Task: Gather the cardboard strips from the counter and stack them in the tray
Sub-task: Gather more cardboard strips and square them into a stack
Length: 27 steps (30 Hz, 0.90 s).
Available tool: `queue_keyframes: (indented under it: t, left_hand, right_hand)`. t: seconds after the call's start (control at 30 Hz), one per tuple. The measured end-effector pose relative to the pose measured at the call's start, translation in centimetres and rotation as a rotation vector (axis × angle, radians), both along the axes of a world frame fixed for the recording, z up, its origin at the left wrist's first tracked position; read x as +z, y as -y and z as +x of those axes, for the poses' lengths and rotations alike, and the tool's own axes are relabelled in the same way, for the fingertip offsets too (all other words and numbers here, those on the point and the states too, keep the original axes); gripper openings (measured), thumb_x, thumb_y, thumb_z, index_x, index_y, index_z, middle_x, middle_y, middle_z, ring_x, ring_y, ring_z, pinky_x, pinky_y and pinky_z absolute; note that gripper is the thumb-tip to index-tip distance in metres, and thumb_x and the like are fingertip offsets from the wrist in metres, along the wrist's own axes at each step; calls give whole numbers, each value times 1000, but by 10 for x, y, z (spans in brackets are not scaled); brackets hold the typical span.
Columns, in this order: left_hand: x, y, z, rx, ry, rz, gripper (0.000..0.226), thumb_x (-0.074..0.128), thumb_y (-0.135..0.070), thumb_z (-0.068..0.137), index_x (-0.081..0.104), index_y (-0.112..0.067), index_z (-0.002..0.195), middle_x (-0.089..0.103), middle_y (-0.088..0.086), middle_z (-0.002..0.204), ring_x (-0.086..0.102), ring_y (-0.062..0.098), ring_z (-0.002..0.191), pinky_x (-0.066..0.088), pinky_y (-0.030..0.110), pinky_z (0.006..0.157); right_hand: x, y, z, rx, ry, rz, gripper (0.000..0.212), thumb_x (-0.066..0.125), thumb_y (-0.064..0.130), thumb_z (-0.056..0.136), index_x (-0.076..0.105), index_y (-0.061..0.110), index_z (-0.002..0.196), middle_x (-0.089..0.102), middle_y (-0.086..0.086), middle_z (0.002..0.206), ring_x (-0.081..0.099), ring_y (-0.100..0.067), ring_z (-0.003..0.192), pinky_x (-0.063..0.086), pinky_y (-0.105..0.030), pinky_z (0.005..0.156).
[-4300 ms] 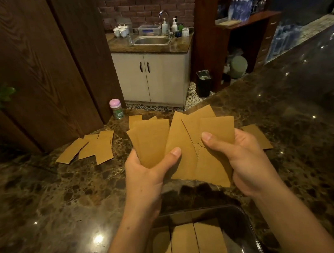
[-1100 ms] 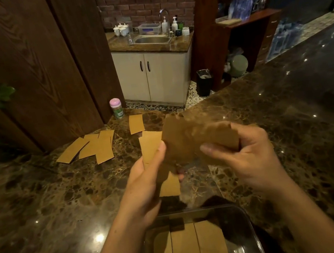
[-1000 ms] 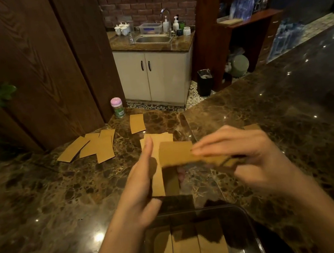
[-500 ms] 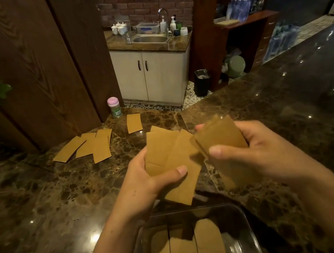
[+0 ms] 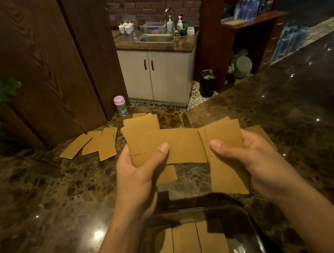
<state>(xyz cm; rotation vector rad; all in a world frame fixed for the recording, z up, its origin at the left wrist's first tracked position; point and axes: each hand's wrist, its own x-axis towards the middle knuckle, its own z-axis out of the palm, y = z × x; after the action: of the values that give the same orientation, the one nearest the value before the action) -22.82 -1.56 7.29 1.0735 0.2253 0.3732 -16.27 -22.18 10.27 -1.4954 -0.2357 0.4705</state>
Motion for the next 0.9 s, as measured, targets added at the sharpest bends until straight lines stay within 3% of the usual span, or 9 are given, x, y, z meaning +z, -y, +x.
queue_keyframes:
  t: [0.1, 0.2, 0.3, 0.4, 0.47, 0.57, 0.63, 0.7, 0.9]
  left_hand:
    - [1, 1, 3, 76, 0, -46, 50, 75, -12, 73, 62, -11, 121, 76, 9, 106, 74, 25, 99, 62, 36, 81]
    - [-1, -1, 3, 54, -23, 91, 48, 79, -14, 72, 64, -15, 117, 76, 4, 100, 74, 23, 95, 61, 31, 73]
    - [-1, 3, 2, -91, -51, 173, 49, 81, -14, 69, 65, -16, 116, 76, 2, 98, 74, 24, 95, 60, 33, 73]
    - [-2, 12, 3, -187, -57, 209, 45, 81, -15, 73, 65, -18, 116, 75, 8, 103, 73, 29, 98, 61, 35, 77]
    - [-3, 17, 3, -179, -60, 172, 43, 80, -18, 75, 67, -17, 117, 74, 12, 107, 72, 31, 101, 61, 36, 79]
    - [-1, 20, 2, -185, -63, 87, 42, 73, -20, 82, 64, -12, 123, 75, 12, 111, 72, 26, 102, 59, 33, 79]
    - [0, 19, 0, -196, -55, 18, 43, 66, -19, 84, 62, -10, 126, 76, 10, 110, 73, 21, 98, 58, 27, 75]
    - [1, 18, -1, -192, -43, -24, 42, 62, -18, 85, 62, -11, 127, 76, 10, 112, 74, 21, 98, 59, 27, 73]
    - [2, 22, 1, -114, -13, 8, 44, 71, -12, 79, 64, -13, 122, 77, 9, 111, 73, 24, 105, 60, 33, 81]
  right_hand:
    - [-3, 9, -2, 144, 32, -82, 20, 74, 28, 83, 78, 26, 102, 80, -4, 94, 76, -17, 81, 62, -27, 67]
    - [3, 22, 6, 115, 82, -55, 10, 83, 28, 84, 81, 31, 93, 80, -2, 91, 76, -15, 77, 61, -25, 65]
    - [13, 25, 13, 126, 111, 16, 24, 73, 22, 81, 77, 21, 105, 80, -4, 96, 76, -16, 82, 60, -24, 66]
    - [12, 10, 11, 259, 175, -140, 23, 76, 30, 90, 72, 24, 113, 78, -1, 104, 75, -15, 93, 61, -25, 76]
    - [6, 0, 9, 268, 195, -183, 27, 70, 25, 92, 69, 22, 119, 76, -1, 108, 73, -13, 96, 59, -23, 82]
    - [-1, -6, 6, 173, 144, -90, 30, 68, 17, 96, 64, 19, 126, 77, -3, 111, 75, -15, 100, 61, -29, 83]
    - [-5, -7, 4, 76, 123, -27, 34, 69, 21, 93, 64, 22, 126, 78, -2, 114, 76, -19, 104, 63, -37, 86]
    - [-10, -8, 2, -15, 81, 81, 36, 70, 24, 88, 64, 24, 124, 79, 0, 113, 77, -19, 104, 64, -35, 82]
    - [-22, -16, -11, -51, -91, 323, 45, 71, 22, 93, 61, 13, 136, 75, -13, 125, 73, -31, 114, 64, -37, 84]
